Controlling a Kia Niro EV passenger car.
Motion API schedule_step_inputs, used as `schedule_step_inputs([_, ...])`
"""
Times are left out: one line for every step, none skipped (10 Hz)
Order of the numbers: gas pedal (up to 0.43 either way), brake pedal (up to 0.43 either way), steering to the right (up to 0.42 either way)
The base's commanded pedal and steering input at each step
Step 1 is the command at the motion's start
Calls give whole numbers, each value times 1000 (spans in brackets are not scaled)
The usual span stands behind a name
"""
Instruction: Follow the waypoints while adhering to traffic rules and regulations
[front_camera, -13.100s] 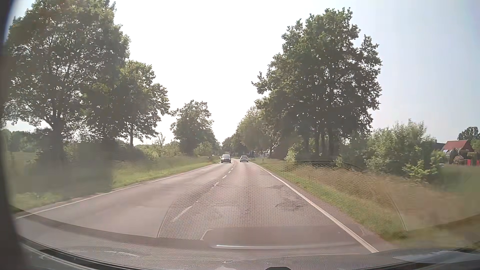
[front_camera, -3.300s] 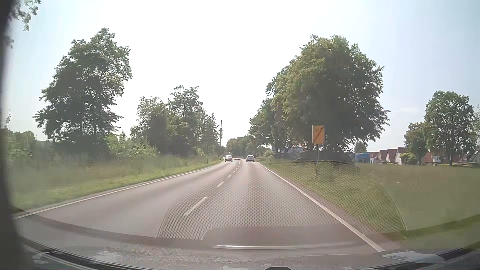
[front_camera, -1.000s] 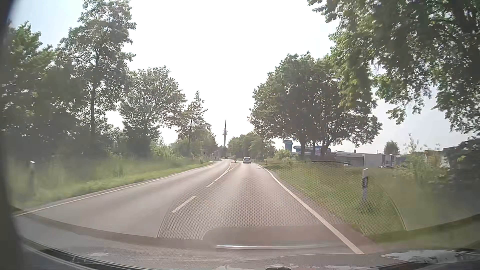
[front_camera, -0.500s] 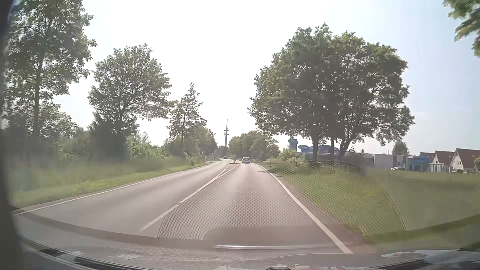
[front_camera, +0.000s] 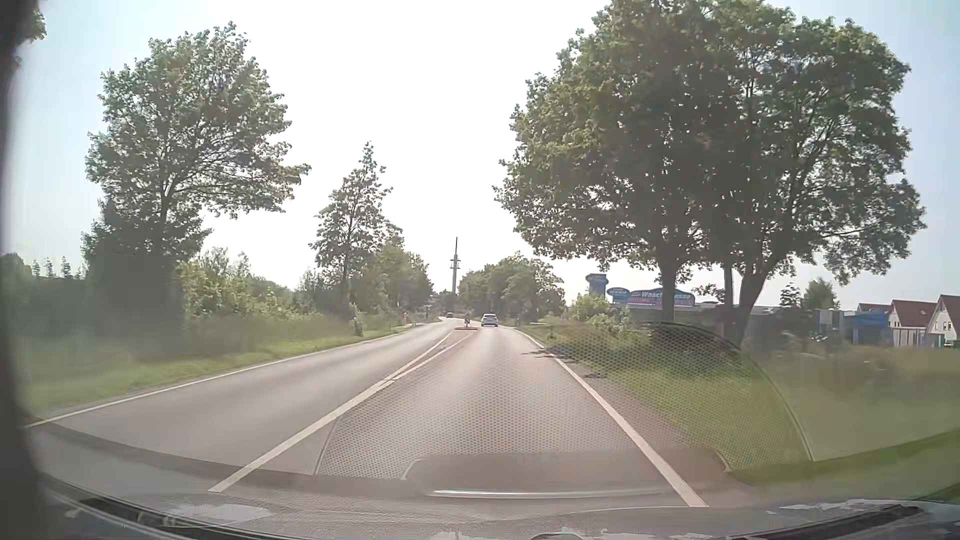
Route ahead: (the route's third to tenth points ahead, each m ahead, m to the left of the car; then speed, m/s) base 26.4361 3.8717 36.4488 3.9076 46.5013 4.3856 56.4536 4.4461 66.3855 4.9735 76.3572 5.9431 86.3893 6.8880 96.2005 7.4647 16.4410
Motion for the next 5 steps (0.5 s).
schedule_step_inputs([169, 0, 0])
schedule_step_inputs([169, 0, -1])
schedule_step_inputs([169, 0, 0])
schedule_step_inputs([169, 0, -1])
schedule_step_inputs([169, 0, -2])
